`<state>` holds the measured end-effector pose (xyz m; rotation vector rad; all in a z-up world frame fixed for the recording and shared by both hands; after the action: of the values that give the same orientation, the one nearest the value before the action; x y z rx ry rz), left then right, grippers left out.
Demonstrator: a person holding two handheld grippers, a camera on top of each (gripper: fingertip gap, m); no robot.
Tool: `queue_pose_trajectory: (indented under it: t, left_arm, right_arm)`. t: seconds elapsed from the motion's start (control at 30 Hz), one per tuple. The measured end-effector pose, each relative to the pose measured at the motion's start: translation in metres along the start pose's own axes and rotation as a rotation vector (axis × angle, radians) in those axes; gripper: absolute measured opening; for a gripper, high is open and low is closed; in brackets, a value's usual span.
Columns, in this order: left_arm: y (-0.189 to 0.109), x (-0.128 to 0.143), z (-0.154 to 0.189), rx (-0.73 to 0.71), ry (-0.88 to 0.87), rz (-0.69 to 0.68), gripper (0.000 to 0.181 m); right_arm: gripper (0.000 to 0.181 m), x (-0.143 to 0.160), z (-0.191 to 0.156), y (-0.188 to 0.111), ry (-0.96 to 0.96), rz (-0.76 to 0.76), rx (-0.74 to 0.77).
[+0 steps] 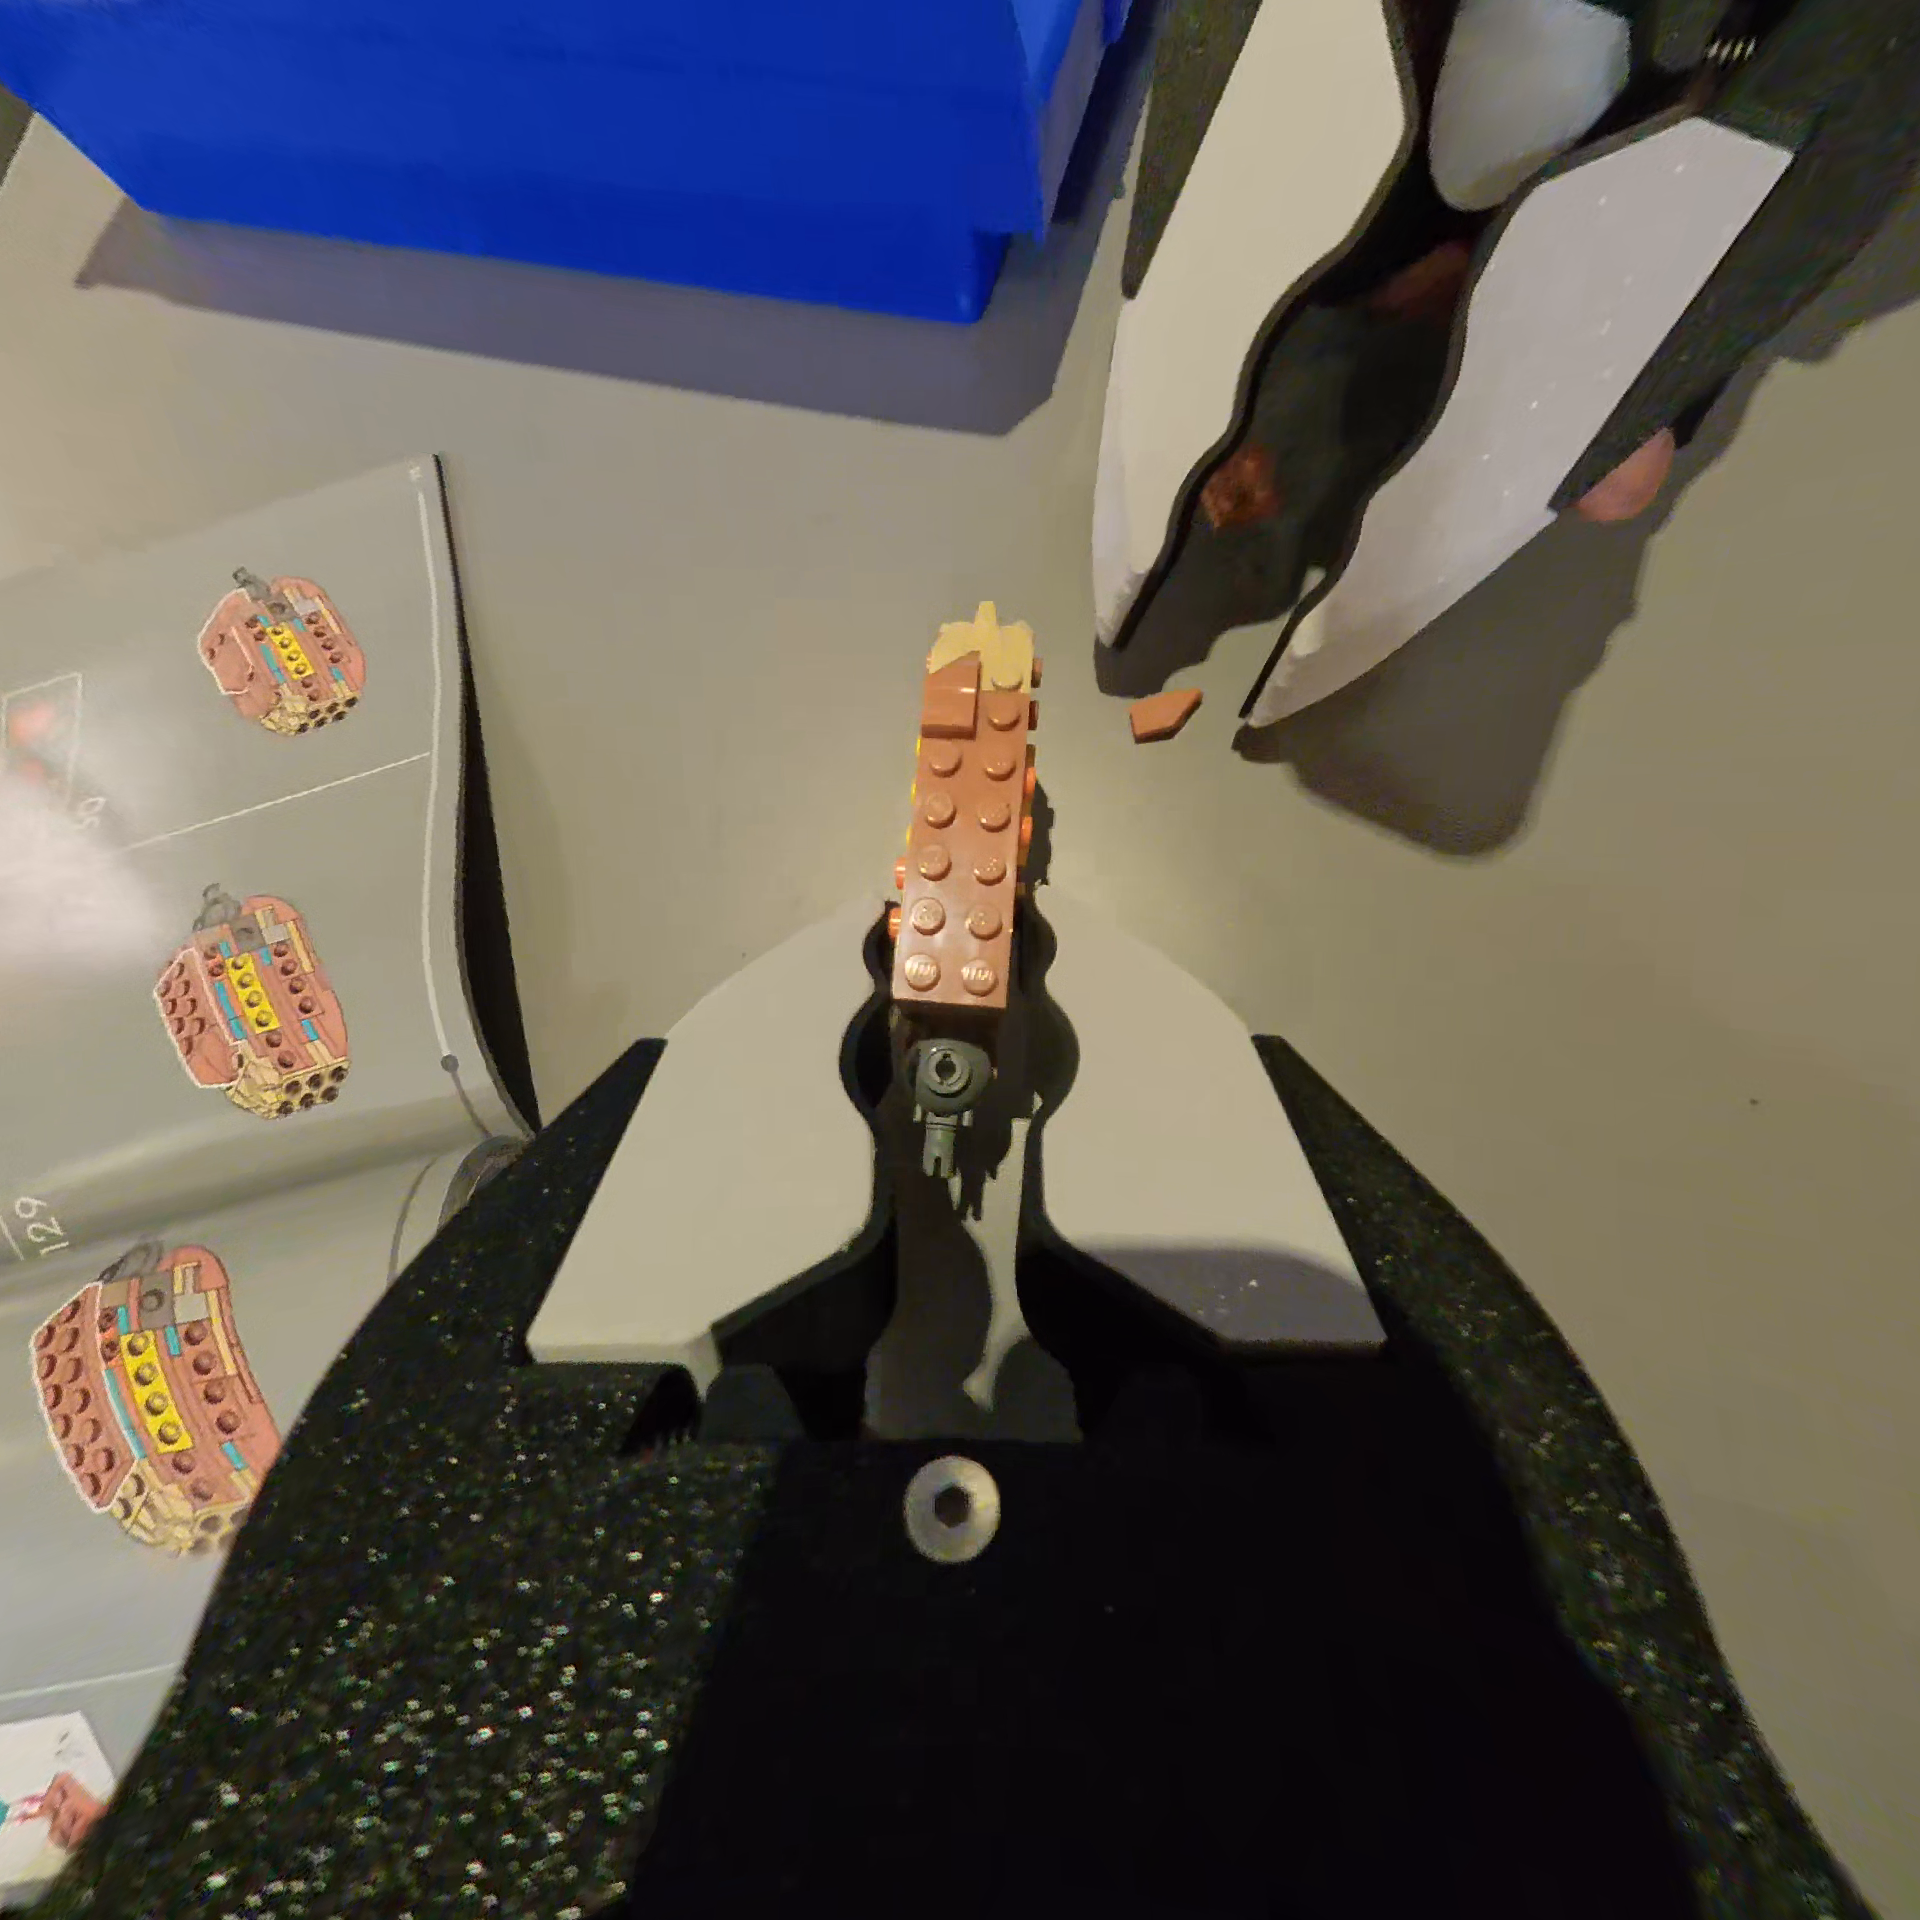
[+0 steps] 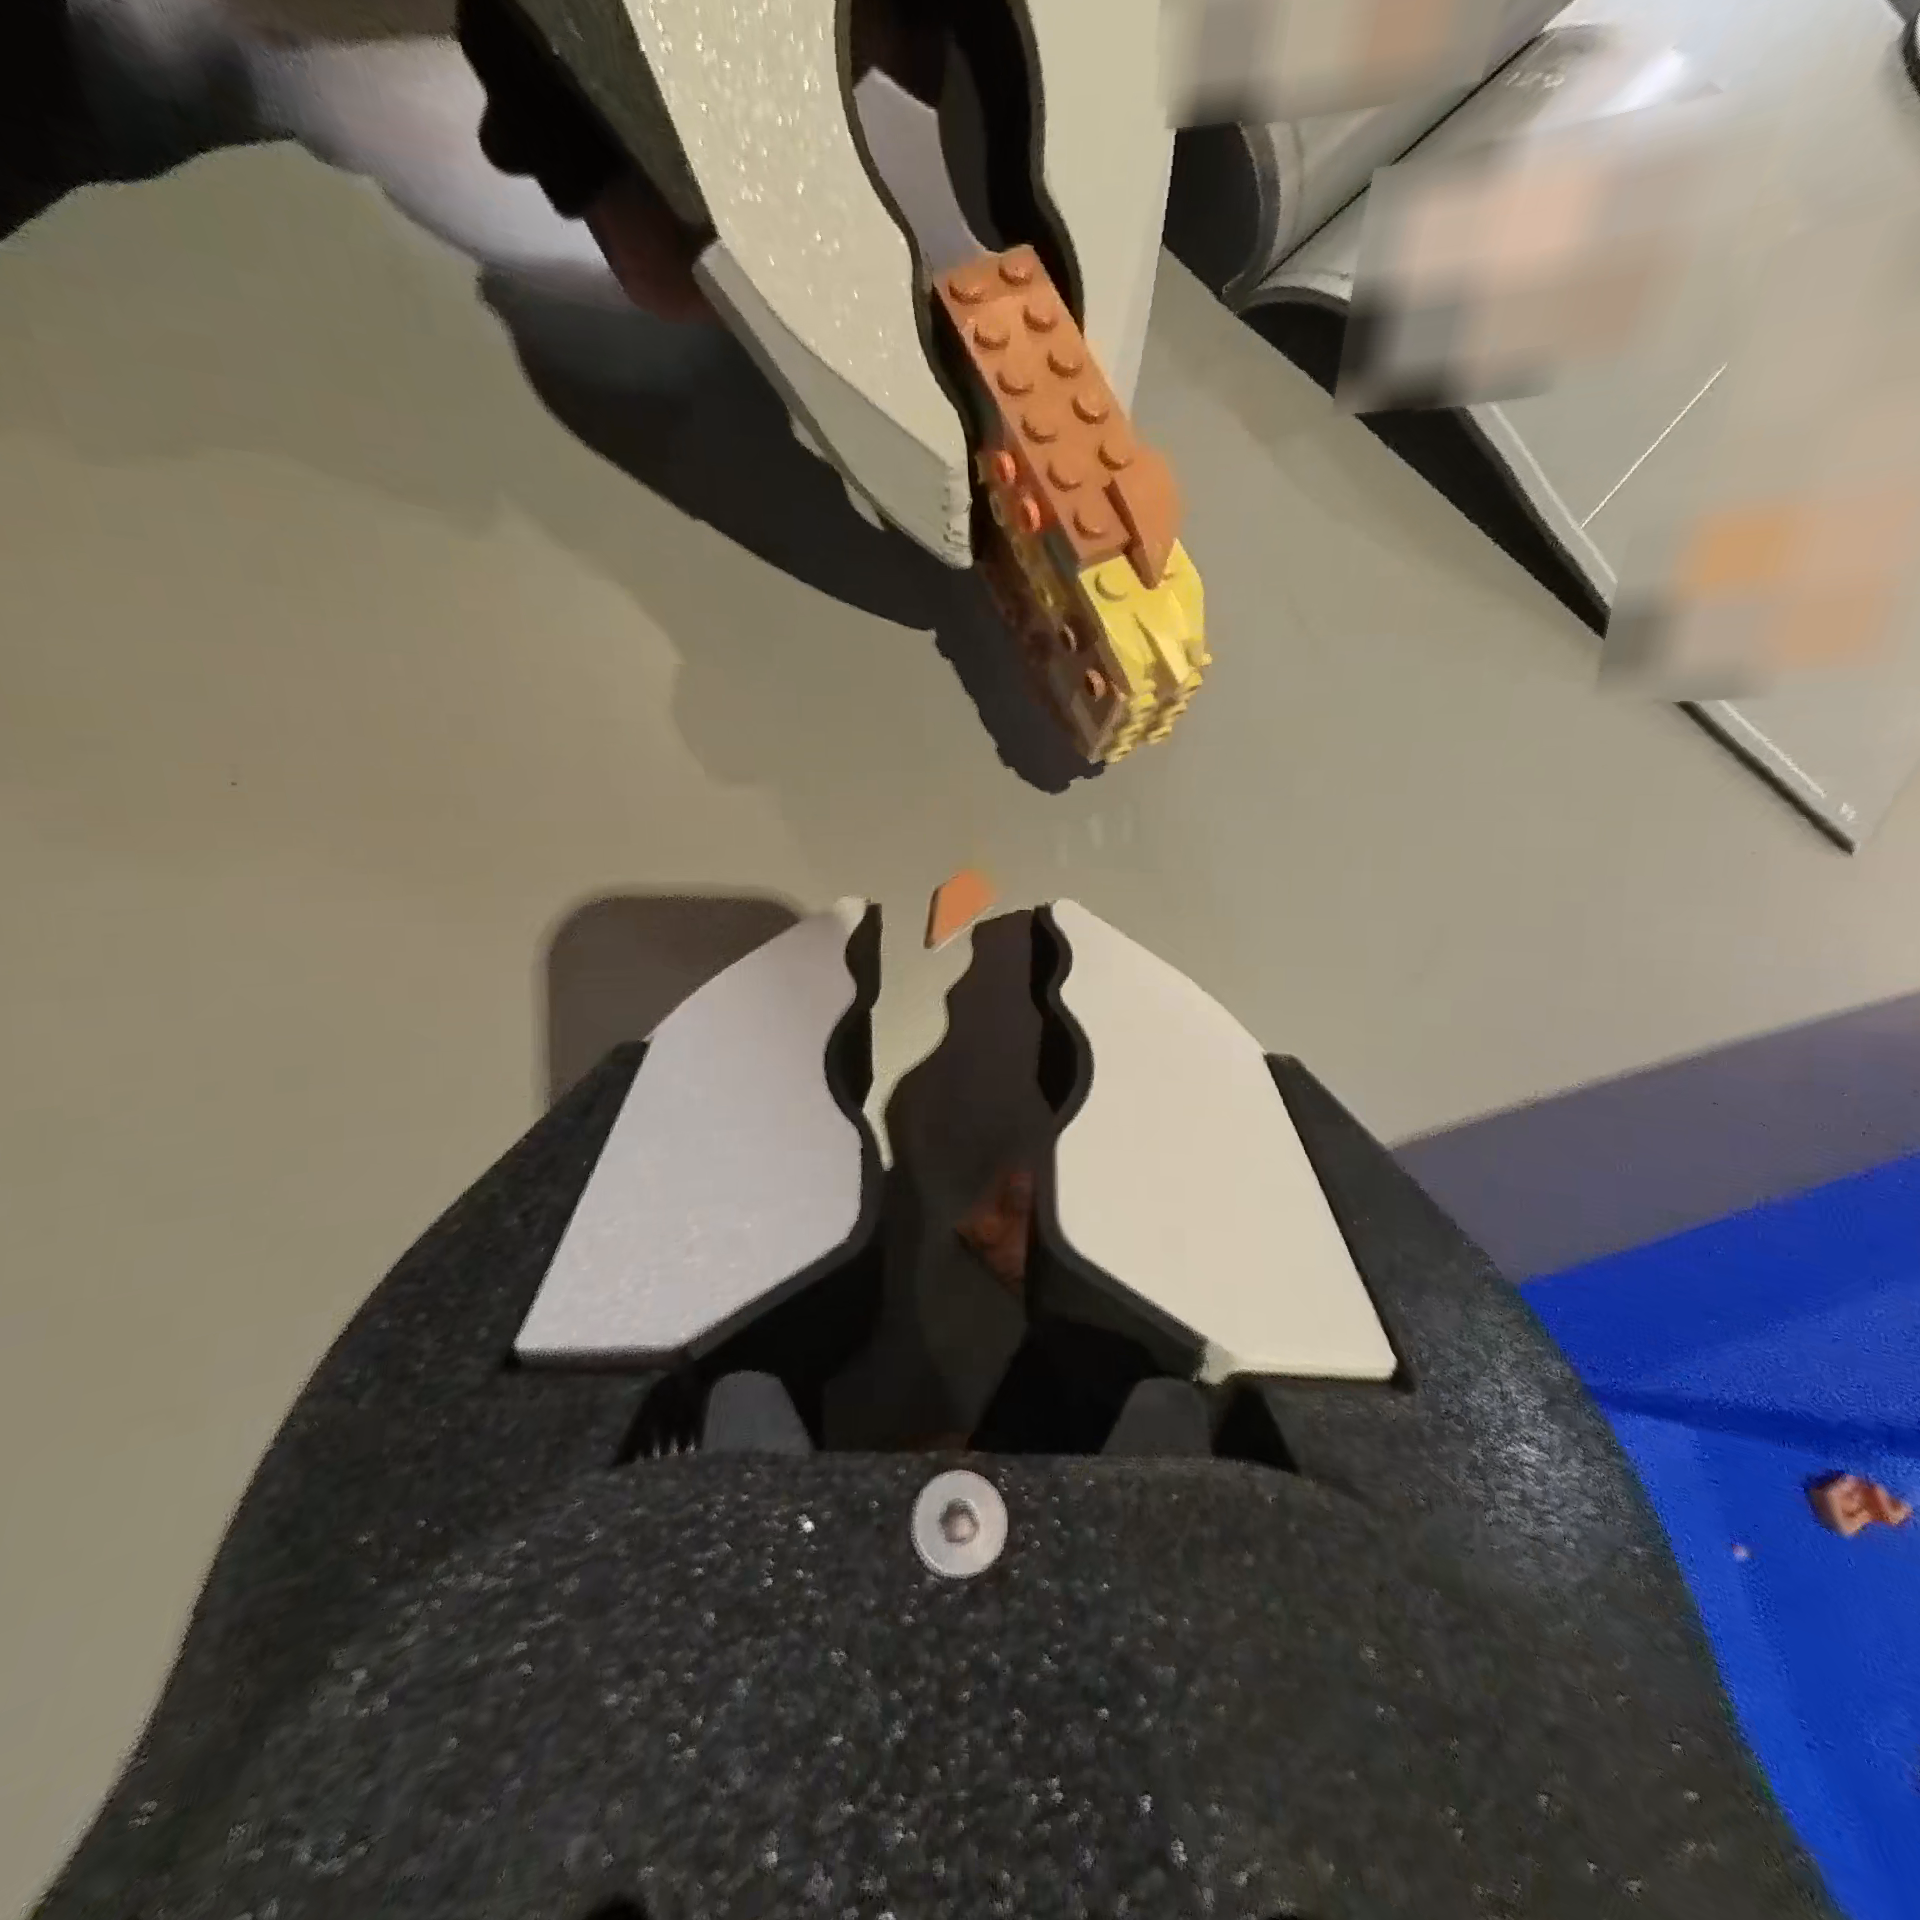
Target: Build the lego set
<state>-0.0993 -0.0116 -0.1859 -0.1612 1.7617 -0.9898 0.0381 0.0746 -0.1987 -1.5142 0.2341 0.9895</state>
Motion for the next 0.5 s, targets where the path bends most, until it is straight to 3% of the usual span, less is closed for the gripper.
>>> queue_pose_trajectory:
  t: [0.5]
  left_arm:
    - [-0.001, 0.0, -0.002, 0.021, -0.087, 0.037, 0.021]
  right_arm:
    - [0.014, 0.007, 0.021, 0.0, -0.05, -0.099, 0.049]
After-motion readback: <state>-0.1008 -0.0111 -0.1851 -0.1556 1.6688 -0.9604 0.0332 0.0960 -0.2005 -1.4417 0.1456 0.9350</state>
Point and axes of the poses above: each gripper's, where its closed fingertips meet, y out along the fingers, x out of its underside, z = x × y across the jaws, the point moved 8 cm from there along -y, back along the fingers
